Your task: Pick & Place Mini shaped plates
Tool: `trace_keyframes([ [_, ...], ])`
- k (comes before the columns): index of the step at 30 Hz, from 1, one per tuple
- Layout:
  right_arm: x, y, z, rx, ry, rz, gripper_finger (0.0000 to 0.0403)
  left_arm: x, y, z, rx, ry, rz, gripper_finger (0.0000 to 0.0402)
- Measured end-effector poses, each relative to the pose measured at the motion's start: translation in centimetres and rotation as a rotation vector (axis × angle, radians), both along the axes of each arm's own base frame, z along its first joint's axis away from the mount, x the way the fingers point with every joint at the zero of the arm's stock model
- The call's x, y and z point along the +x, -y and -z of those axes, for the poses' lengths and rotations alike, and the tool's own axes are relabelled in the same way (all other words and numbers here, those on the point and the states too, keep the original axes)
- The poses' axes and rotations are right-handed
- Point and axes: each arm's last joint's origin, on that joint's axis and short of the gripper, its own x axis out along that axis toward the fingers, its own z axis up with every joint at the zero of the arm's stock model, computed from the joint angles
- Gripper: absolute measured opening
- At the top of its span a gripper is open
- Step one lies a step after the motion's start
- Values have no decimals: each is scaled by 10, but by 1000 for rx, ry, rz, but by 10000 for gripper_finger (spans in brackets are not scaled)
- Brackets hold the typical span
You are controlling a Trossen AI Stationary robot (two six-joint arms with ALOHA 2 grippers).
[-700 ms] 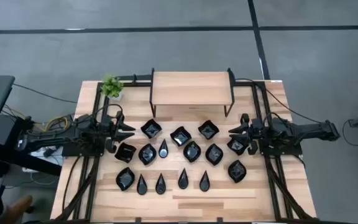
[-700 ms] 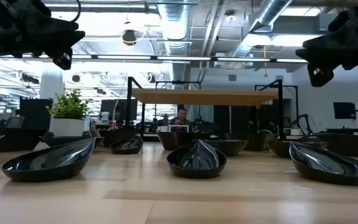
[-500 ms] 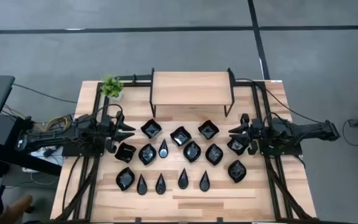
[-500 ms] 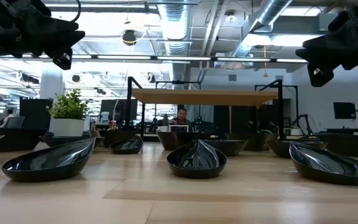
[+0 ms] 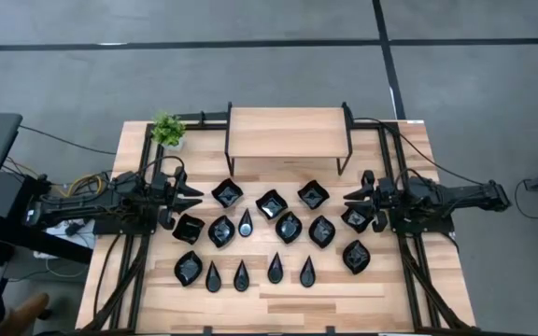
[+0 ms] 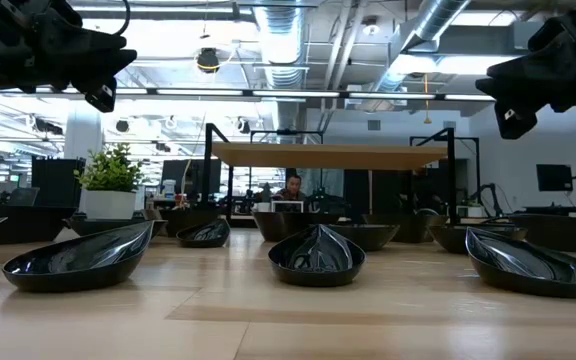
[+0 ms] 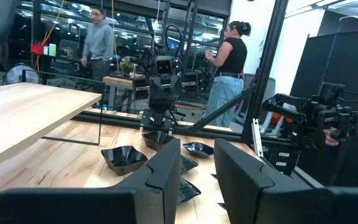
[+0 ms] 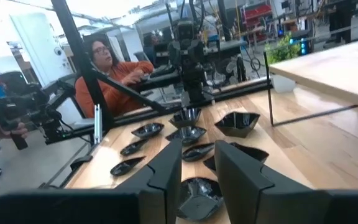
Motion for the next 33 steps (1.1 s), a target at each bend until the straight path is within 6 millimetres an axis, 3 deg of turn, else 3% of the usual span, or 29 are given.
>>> trace_keyframes([
  [9,-4,0,-16,-76,35,4,92,0,0,0,-3,0,0,99],
  [18,-5,-4,-56,-58,-36,-50,92,0,0,0,-2,4,1,99],
  [25,17,-20,-83,-36,-298,-153,92,0,0,-1,-2,6,0,99],
  [33,53,-60,-108,-23,-477,-318,92,0,0,-1,-2,7,1,99],
])
